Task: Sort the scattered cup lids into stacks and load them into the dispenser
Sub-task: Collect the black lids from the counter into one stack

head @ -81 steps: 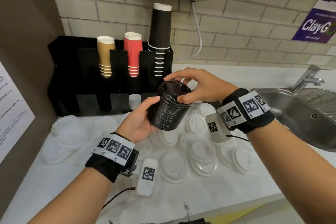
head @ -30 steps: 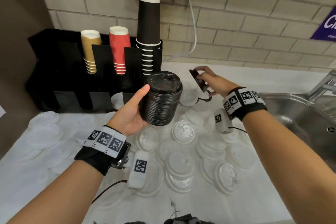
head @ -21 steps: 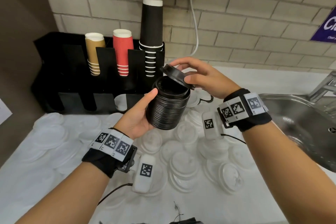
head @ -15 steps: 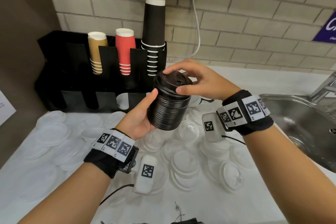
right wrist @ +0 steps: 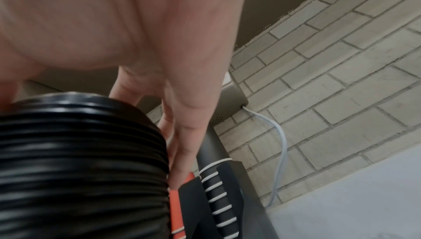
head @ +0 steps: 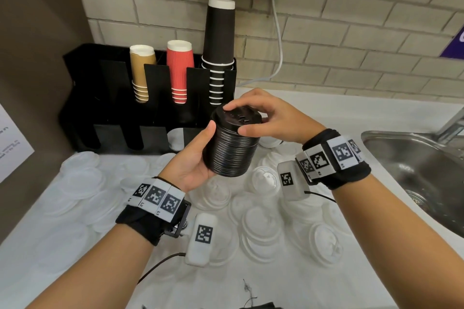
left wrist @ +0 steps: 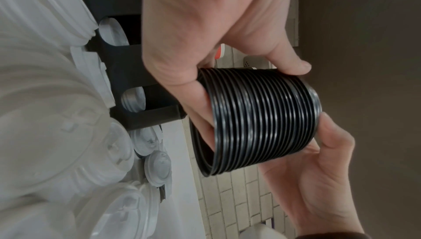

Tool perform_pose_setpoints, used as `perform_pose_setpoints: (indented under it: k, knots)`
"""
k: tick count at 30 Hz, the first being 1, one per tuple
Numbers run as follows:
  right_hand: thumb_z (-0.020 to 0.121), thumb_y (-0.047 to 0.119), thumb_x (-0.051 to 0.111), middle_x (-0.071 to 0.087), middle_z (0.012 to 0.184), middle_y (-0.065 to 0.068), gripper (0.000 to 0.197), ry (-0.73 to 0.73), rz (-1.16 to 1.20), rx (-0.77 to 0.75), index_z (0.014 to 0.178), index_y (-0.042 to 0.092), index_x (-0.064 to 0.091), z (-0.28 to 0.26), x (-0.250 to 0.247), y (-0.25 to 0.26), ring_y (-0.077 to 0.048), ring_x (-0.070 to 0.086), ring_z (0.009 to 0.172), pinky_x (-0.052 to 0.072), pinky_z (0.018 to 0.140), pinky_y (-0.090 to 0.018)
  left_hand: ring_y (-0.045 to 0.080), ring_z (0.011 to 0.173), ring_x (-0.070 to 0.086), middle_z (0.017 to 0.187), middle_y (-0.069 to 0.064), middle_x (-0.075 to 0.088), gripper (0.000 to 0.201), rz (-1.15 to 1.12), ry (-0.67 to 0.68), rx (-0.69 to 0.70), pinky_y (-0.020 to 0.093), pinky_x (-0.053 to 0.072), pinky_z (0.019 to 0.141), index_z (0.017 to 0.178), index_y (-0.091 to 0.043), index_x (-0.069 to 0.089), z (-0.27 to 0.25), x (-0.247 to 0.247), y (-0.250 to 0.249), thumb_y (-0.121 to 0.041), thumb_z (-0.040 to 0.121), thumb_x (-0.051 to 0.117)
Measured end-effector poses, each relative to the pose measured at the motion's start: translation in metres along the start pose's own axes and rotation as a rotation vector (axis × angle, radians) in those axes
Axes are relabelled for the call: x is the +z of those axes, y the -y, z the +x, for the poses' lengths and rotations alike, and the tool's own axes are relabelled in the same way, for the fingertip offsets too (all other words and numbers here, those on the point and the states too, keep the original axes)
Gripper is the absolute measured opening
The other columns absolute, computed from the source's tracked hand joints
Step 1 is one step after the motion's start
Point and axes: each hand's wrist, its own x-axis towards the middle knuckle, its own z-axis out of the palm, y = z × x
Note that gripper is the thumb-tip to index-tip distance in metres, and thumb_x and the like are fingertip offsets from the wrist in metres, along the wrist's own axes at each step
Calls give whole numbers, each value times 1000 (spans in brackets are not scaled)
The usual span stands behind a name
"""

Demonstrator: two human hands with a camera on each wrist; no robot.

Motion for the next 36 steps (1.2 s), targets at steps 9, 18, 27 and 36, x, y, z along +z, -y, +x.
perform_pose_setpoints:
  k: [9,18,27,36]
  knots:
    - [95,29,51,59,123,-3,33,-212,-71,510,124,16,59,34,-35,-55,-29,55,113,48,88,-38,28,125,57,136,11,59,67,-83,29,99,43,55,88,126,-18,65,-4,-21,-25,-55,70,73]
    - [79,39,70,50,140,-4,66,342,-722,712,138,19,49,94,16,-130,-25,48,127,38,98,-30,25,126,56,135,8,60,60,-47,58,142,39,53,90,123,-22,68,-1,-41,-39,-57,76,72]
    - [62,46,81,29,144,-18,110,413,-950,708,149,34,15,119,36,-153,-45,37,128,42,100,-52,23,125,57,133,5,62,57,-35,12,161,38,54,88,121,-24,69,2,-53,-47,-59,77,70]
    - [85,47,61,13,154,-10,86,390,-943,692,151,26,10,115,43,-149,-52,21,136,32,109,-50,26,121,60,130,8,63,60,-23,-19,122,39,56,84,117,-22,71,4,-50,-45,-56,68,77]
